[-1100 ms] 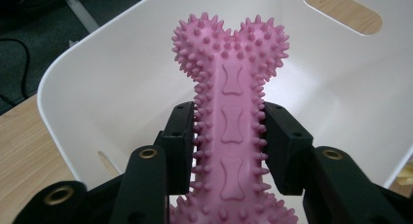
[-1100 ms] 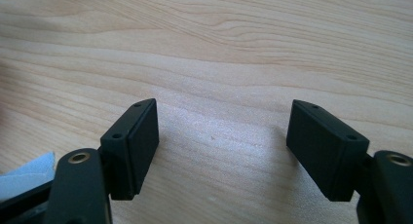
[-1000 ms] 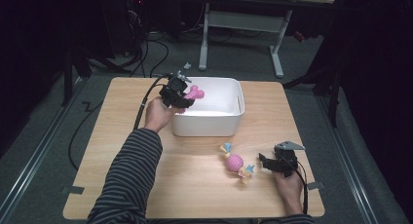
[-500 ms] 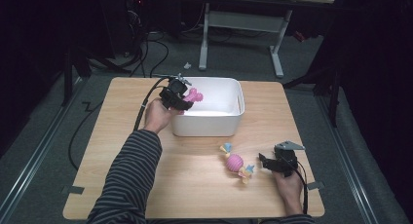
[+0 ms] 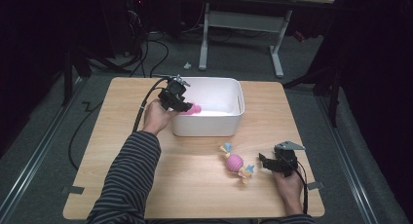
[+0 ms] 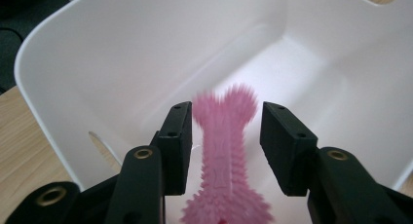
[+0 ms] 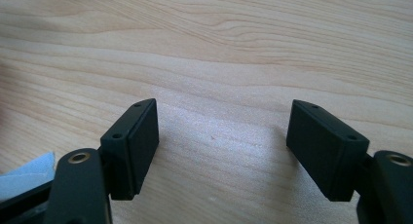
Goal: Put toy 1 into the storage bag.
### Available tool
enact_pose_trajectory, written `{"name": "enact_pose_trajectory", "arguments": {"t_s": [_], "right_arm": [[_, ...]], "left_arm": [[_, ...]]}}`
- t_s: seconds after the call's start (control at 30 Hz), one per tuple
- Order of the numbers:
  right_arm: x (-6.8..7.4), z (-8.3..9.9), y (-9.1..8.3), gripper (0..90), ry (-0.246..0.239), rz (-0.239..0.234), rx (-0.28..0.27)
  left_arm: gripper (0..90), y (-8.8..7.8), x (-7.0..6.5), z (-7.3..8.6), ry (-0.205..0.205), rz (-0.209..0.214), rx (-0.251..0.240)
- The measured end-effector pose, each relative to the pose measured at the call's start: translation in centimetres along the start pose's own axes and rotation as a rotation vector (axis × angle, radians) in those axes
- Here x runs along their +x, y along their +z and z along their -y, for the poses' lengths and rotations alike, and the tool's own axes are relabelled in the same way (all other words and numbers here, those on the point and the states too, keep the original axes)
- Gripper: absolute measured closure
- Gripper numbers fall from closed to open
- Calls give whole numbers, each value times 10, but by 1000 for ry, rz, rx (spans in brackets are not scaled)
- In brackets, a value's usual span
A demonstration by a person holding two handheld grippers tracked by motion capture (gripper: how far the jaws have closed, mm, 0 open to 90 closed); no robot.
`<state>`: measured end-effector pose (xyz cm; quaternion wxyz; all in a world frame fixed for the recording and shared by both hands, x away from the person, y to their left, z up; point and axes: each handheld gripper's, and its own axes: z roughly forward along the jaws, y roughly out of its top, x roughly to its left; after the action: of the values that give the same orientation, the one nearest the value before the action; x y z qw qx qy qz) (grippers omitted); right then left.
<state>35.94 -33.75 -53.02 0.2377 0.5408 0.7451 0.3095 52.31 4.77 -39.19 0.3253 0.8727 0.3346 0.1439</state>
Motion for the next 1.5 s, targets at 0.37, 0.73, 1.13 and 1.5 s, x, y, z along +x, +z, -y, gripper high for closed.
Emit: {"name": "enact_pose_trajectory", "arguments": {"t_s": [0.37, 0.73, 1.13, 1.5], "right_arm": [[0, 0, 0, 278, 0, -1, 0], [0, 0, 0, 278, 0, -1, 0], [0, 0, 0, 278, 0, -1, 0], [0, 0, 0, 278, -1, -1, 0]], "left_arm": [[410, -20, 0, 4, -26, 2, -83], [375, -60, 3, 17, -66, -3, -215], [362, -91, 3, 41, -101, -21, -310], [360, -108, 4, 71, -156, -28, -360]]}}
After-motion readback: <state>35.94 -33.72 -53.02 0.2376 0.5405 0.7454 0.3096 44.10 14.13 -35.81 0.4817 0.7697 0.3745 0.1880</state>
